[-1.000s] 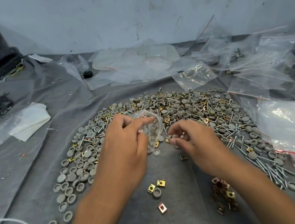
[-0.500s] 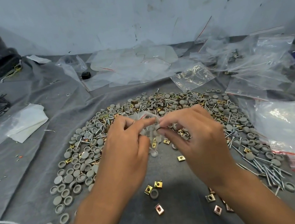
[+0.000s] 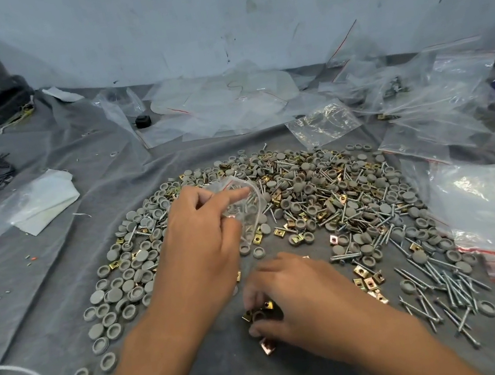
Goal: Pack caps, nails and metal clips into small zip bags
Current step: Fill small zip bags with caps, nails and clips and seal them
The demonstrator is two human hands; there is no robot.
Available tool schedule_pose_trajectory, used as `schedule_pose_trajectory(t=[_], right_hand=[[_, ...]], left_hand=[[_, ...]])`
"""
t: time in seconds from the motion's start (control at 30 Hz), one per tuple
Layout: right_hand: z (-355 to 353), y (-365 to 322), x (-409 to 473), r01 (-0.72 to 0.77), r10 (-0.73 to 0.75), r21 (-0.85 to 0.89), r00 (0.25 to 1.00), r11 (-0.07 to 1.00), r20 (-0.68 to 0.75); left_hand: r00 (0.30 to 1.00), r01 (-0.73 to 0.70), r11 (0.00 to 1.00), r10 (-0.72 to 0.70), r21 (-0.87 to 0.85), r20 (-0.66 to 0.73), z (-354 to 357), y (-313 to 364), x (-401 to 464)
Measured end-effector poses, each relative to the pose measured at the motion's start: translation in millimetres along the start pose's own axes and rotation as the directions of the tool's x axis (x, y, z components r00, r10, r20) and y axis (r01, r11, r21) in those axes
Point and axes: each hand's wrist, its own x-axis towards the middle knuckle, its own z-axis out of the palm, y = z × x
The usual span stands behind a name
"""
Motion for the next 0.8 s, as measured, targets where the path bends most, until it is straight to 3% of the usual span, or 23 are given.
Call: schedule_pose_trajectory(t=[0.1, 0.2, 0.27, 0.37, 0.67, 0.73, 0.8], right_hand=[[-5.2, 5.0, -2.2, -0.073, 0.073, 0.225, 0.997, 0.972, 0.007], [-12.2, 22.7, 7.1, -0.122, 0.210, 0.424, 0.963, 0.897, -0.168], [-12.1, 33.3, 17.0, -0.182, 0.282, 0.375, 0.931, 0.909, -0.233], [-1.3, 39.4, 28.9, -0.236, 0.302, 0.289, 0.930, 0.928, -0.210], [9.4, 32.2, 28.3, -0.130, 0.140, 0.057, 0.959, 0.990, -0.245], [7.9, 31.0, 27.4, -0.148, 0.169, 0.101, 0.956, 0.984, -0.238], [-3.5, 30.4, 26.5, -0.157, 0.228, 0.252, 0.931, 0.955, -0.283]], left_hand=[[1.000, 0.010, 1.000, -0.010, -0.010, -0.007, -1.8, -0.4, 0.4], [1.000, 0.009, 1.000, -0.009, -0.013, -0.019, -3.6, -3.2, 0.7], [1.000, 0.006, 1.000, -0.006, -0.012, -0.023, -3.8, -3.4, 0.1], [1.000, 0.009, 1.000, -0.009, -0.006, -0.009, -3.5, -1.5, -0.7], [1.000, 0.025, 1.000, -0.025, -0.008, 0.003, -3.8, -2.0, -0.5], [1.000, 0.021, 1.000, -0.021, -0.004, 0.005, -2.9, -2.1, -0.5], [1.000, 0.019, 1.000, -0.019, -0.002, 0.008, -2.6, -2.2, -0.7]])
